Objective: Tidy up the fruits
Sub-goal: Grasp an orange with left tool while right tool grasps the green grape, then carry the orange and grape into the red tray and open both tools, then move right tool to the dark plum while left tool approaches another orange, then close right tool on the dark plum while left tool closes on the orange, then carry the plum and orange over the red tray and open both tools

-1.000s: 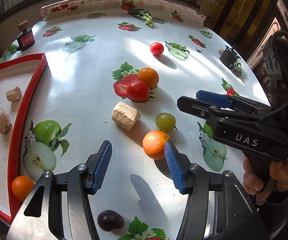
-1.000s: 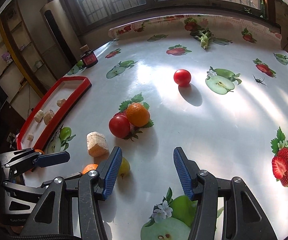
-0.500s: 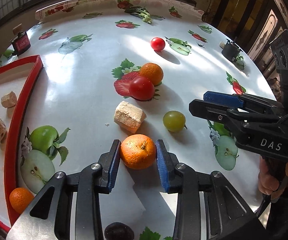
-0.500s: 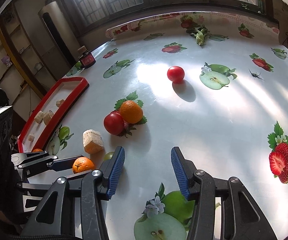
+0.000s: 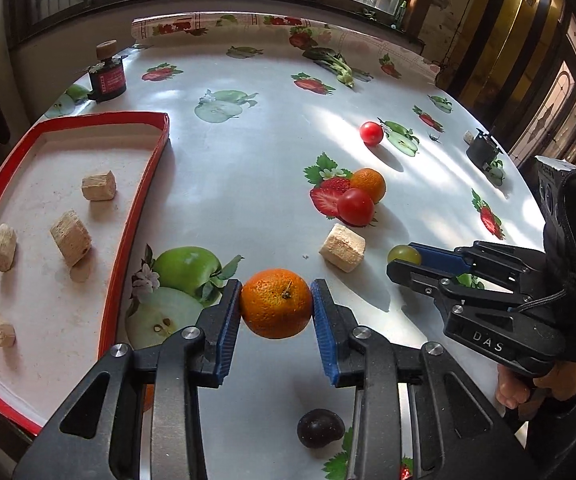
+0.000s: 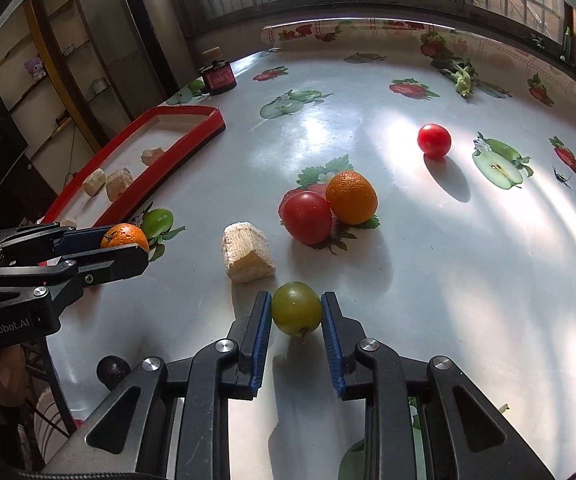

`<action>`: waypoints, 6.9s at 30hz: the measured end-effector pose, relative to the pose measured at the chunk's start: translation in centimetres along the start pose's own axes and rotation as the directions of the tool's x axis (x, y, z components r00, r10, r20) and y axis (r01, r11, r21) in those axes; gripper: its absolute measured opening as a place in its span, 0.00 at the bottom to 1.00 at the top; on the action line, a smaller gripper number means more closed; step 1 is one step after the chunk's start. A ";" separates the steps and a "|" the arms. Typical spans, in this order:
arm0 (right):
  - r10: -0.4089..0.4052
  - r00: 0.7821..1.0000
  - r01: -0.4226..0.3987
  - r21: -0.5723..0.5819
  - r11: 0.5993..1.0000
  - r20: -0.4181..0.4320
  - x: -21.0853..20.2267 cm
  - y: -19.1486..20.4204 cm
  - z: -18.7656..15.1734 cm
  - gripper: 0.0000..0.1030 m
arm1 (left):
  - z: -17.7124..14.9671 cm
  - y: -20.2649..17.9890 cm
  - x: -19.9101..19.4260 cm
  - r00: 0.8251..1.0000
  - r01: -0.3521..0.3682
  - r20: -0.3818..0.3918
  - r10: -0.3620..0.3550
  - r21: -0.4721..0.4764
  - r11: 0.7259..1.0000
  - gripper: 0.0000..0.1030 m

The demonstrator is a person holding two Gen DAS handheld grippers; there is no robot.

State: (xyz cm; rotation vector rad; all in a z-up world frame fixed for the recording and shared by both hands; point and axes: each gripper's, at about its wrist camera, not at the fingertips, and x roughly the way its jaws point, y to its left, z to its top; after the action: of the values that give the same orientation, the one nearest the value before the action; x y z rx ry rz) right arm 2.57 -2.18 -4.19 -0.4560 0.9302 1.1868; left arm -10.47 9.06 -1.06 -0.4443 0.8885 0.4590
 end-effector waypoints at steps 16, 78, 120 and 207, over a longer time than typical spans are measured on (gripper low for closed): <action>0.058 0.998 -0.057 -0.080 0.995 0.020 -0.8 5.3 1.3 0.25 | -1.1 4.4 -2.8 0.998 -0.038 0.048 0.042 -0.077 0.996 0.31; 0.138 0.988 -0.147 -0.130 0.981 -0.071 16.5 15.2 17.5 0.26 | 6.4 22.6 2.9 0.966 -0.259 -0.068 0.250 -0.292 0.921 0.32; 0.129 0.992 -0.128 -0.082 0.988 0.004 -2.0 6.1 -0.6 0.45 | -3.2 2.1 -3.4 0.990 -0.105 -0.043 0.132 0.387 0.916 0.41; 0.273 0.961 -0.265 -0.151 0.952 0.041 0.1 15.7 5.7 0.25 | -2.9 15.9 -9.5 0.994 -0.078 0.076 0.083 -0.065 0.995 0.32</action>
State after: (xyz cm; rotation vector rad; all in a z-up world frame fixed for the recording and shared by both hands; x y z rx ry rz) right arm -9.78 7.53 1.41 -0.4141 0.8751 1.5163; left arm -26.21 18.59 2.29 -0.4451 0.8200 0.5750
